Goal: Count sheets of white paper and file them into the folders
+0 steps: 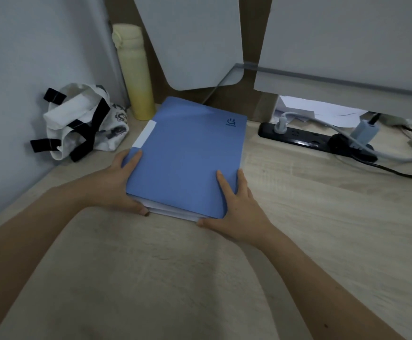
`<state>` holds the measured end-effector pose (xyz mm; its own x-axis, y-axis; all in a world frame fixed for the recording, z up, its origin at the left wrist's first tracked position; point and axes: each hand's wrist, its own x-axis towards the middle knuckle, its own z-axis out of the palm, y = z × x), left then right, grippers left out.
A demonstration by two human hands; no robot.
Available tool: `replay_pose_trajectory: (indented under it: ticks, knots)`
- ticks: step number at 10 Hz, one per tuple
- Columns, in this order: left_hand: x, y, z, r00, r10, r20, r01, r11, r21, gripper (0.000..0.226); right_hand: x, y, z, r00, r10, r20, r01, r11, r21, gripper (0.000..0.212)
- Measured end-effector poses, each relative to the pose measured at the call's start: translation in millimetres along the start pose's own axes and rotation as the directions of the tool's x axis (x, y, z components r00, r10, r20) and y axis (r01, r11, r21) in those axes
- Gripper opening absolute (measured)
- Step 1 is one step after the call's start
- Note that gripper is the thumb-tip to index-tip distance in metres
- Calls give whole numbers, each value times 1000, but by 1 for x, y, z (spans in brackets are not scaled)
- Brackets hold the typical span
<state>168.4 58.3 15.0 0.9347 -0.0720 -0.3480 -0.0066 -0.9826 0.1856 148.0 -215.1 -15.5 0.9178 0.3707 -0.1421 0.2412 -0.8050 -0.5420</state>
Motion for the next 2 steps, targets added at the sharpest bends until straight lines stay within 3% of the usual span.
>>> replay_pose_trajectory:
  ticks: [1,2]
  knots:
    - [-1,4,-5,1000,-17,-5,17,1000,26,138,-3,0,-9,996,33,81,-38,997,64,110]
    - [-12,10,-6,998,-4,-67,8,998,60,131,-21,2,-31,988,59,141,-86,977,197,95]
